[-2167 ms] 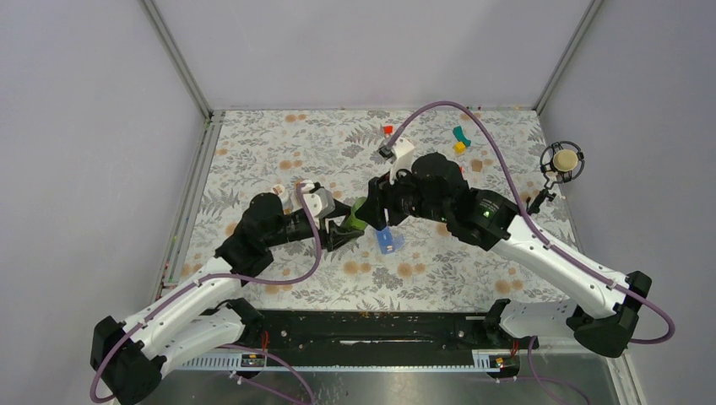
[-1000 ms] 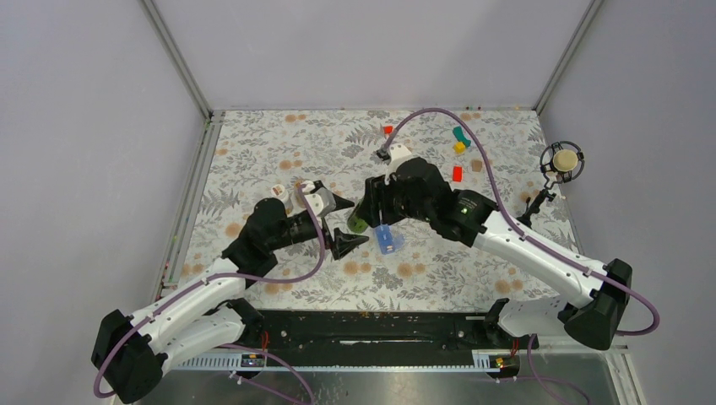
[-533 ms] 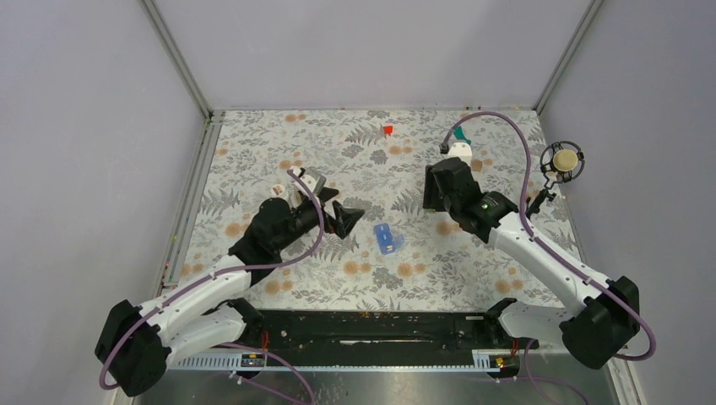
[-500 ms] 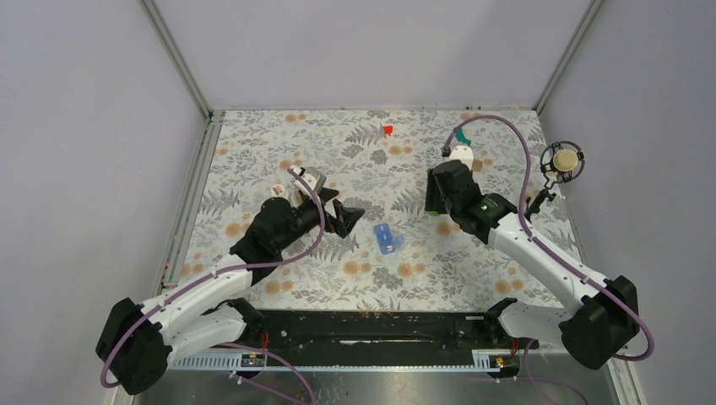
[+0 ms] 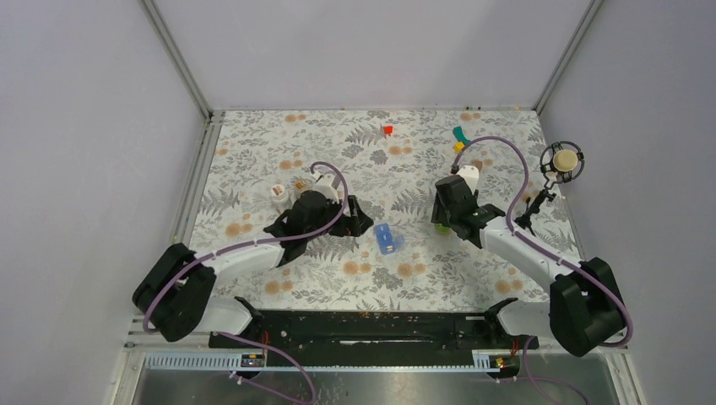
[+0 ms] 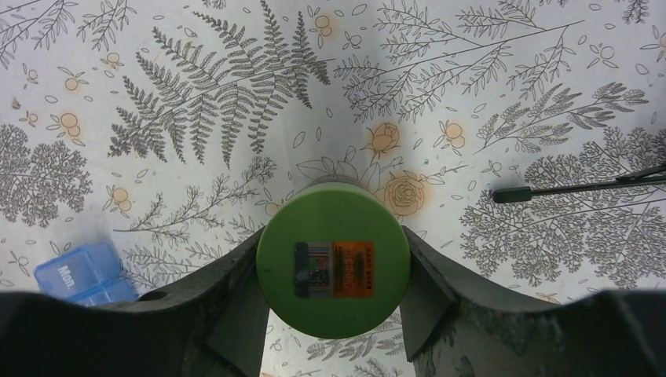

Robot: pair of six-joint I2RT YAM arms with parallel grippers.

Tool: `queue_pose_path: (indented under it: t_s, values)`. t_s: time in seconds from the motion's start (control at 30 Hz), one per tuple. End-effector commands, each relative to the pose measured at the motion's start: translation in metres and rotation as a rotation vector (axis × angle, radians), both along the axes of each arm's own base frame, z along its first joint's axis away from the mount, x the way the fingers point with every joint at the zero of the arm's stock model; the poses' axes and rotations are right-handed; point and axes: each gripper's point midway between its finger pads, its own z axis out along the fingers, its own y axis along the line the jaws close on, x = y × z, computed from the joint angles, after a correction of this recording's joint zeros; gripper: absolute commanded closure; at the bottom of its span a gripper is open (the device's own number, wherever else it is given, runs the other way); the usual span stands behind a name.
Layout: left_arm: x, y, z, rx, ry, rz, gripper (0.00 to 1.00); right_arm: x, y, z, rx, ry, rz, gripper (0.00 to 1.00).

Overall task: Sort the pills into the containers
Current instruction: Place the pill bottle at the center of the board, then close the pill container at the center of the board.

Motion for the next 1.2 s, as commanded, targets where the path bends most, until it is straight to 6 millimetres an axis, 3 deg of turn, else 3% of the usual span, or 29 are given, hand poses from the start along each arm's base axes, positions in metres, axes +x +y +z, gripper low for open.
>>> queue_pose_path:
  t_s: [0.0, 0.13, 0.27, 0.43, 0.6, 0.77, 0.97, 1.17]
  values:
    - [0.010, -0.026, 0.010, -0.154, 0.080, 0.046, 0.19, 0.016, 0.000, 0.000, 0.033, -0.059, -0.059, 0.48]
    - [0.008, -0.039, -0.011, -0.124, 0.135, 0.083, 0.20, 0.015, 0.000, -0.004, 0.034, -0.047, -0.060, 0.32]
    - [0.007, -0.051, -0.028, -0.122, 0.183, 0.111, 0.22, 0.014, 0.005, 0.009, 0.045, -0.052, -0.016, 0.14]
    - [0.010, -0.056, -0.042, -0.132, 0.215, 0.150, 0.25, 0.004, 0.016, 0.040, 0.054, -0.026, 0.118, 0.08]
    - [0.014, -0.058, -0.045, -0.177, 0.232, 0.191, 0.32, -0.013, 0.008, 0.063, 0.069, -0.019, 0.099, 0.16]
    - [0.012, -0.060, -0.056, -0.173, 0.252, 0.208, 0.43, -0.039, 0.011, 0.063, 0.149, 0.019, 0.113, 0.30]
    - [0.006, -0.062, -0.066, -0.164, 0.260, 0.208, 0.51, -0.074, 0.040, 0.035, 0.368, 0.099, 0.170, 0.45]
    - [0.002, -0.063, -0.072, -0.148, 0.236, 0.215, 0.58, -0.081, 0.057, 0.007, 0.475, 0.143, 0.172, 0.55]
